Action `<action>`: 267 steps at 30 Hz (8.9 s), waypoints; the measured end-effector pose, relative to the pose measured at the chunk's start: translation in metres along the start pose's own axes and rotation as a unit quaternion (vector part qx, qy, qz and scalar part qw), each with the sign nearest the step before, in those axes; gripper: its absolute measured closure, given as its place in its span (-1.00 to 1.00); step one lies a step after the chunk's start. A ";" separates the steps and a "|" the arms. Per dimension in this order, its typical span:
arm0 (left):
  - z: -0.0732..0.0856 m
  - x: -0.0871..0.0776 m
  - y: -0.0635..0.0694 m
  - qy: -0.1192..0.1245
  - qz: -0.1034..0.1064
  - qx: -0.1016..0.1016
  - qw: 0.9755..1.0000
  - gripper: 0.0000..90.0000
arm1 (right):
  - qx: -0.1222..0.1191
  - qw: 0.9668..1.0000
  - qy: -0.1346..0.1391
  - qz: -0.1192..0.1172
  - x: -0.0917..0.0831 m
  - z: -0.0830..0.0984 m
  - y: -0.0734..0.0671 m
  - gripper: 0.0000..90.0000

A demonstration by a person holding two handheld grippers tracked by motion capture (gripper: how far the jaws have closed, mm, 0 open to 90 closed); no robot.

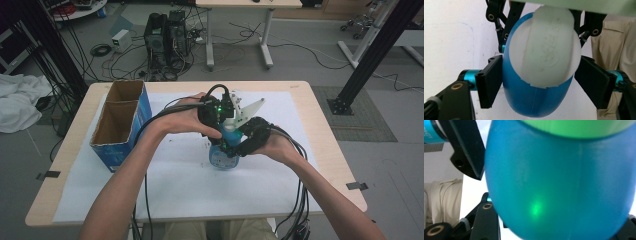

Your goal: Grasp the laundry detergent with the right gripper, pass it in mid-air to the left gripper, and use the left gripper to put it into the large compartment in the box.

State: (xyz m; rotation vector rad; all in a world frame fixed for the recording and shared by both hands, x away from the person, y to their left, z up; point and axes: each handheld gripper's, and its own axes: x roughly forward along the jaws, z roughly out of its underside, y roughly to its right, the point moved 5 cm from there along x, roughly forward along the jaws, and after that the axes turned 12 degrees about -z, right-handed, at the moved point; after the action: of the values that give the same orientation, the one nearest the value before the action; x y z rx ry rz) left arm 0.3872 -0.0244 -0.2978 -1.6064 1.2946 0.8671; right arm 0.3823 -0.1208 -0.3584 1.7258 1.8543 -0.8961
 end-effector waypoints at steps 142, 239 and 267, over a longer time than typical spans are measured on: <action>0.075 -0.165 -0.073 -0.104 -0.133 -0.247 0.954 -0.17 | 0.104 0.989 0.005 0.103 -0.059 0.055 0.012 -0.72; 0.260 -0.076 -0.044 -0.206 -0.138 -0.405 0.880 -0.17 | 0.114 0.969 -0.147 0.165 -0.095 0.078 0.060 -0.72; 0.262 -0.075 -0.044 -0.203 -0.138 -0.404 0.881 -0.18 | 0.118 0.967 -0.154 0.163 -0.087 0.082 0.057 -0.72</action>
State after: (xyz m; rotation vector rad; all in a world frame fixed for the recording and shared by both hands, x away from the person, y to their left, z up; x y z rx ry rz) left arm 0.4148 0.2490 -0.3197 -2.0041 0.3777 1.5790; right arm 0.4404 -0.2404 -0.3619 1.8351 1.2602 -1.2030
